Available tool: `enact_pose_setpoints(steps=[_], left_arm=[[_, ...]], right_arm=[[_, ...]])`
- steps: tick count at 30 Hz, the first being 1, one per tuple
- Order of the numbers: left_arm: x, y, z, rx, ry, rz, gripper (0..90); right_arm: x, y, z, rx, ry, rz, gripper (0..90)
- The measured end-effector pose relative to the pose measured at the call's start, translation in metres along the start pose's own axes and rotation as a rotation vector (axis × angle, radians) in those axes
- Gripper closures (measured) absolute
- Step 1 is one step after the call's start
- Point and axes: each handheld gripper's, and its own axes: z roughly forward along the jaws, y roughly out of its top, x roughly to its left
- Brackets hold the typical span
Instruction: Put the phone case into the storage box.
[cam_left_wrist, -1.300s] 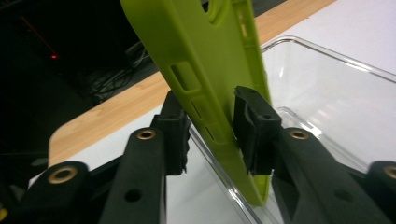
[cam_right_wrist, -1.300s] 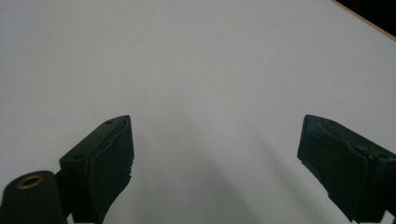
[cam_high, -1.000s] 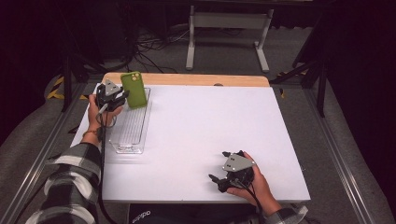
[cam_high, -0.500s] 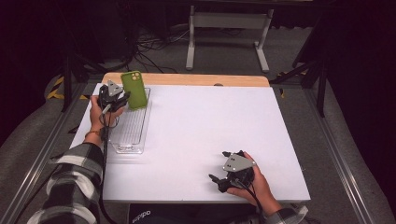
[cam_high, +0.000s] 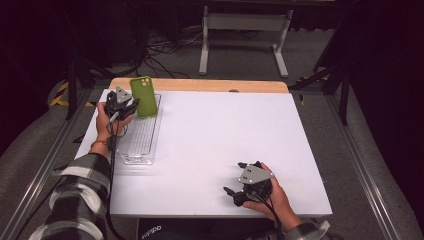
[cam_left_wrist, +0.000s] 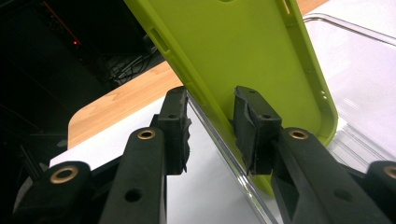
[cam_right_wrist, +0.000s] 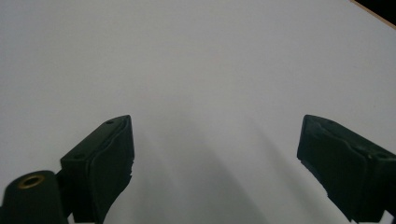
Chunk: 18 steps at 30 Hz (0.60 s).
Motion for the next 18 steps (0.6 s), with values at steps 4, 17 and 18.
enact_pose_setpoints(steps=[4,17,18], left_arm=[[-0.0002,0.0001,-0.0001,-0.001,0.005,0.002,66.9],[-0.0014,0.0013,-0.0039,-0.028,-0.007,-0.007,67.3],[-0.0015,0.0013,-0.0040,-0.028,-0.008,-0.008,67.6]], right_arm=[[0.0002,0.0002,0.0005,-0.003,0.005,0.004,11.7],[-0.0007,0.0004,0.0000,-0.003,0.008,0.007,11.9],[-0.0007,0.0004,0.0001,-0.005,0.008,0.009,11.9]])
